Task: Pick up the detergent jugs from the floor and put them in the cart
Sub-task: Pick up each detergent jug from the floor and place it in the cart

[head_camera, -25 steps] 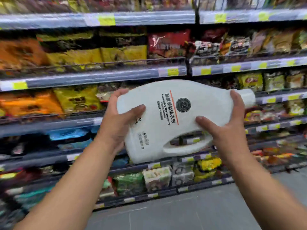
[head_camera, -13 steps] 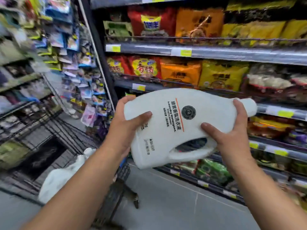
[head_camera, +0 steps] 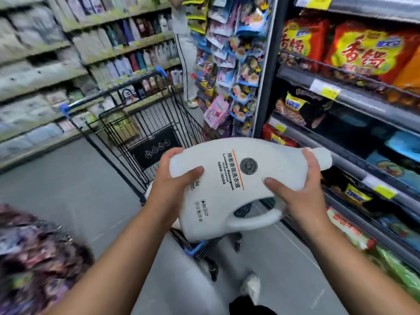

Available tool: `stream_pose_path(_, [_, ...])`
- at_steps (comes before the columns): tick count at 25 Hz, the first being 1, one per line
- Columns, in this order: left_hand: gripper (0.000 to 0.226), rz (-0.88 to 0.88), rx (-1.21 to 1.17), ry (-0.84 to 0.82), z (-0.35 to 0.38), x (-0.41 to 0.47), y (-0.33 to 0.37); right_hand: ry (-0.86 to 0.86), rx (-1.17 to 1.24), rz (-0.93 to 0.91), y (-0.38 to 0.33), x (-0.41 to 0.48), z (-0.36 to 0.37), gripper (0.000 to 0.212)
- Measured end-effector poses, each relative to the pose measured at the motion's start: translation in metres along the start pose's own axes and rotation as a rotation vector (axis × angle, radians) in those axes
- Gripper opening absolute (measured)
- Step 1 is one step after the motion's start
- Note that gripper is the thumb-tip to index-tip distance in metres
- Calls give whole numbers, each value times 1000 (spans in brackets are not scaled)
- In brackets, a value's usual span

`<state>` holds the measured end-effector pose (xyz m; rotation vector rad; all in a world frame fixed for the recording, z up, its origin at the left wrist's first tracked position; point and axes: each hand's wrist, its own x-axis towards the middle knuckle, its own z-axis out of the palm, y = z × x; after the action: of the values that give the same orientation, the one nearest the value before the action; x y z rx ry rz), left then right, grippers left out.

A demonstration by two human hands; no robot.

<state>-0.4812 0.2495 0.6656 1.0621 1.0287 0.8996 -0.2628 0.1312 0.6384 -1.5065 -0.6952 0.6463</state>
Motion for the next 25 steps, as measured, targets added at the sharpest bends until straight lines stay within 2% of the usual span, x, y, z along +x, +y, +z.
stream_pose_path(8, [49,-131,-9,237,-36,45,-40,-264,31,208,60,69,60,99])
stream_pose_path(14, [54,-261,-47,346,-46,77,-68,-347,-30,325,94,100,84,100])
stream_pose_path(17, [59,-335,-40,328,-62,102,-79,-328,-12,397,109,105,98,98])
stream_pose_path(21, [52,-445,50,264,-85,147,-89,-219,28,484,125,104,125,95])
stream_pose_path(25, [66,-544,96,135,-111,195,-97,-68,-23,546,143,100,155,96])
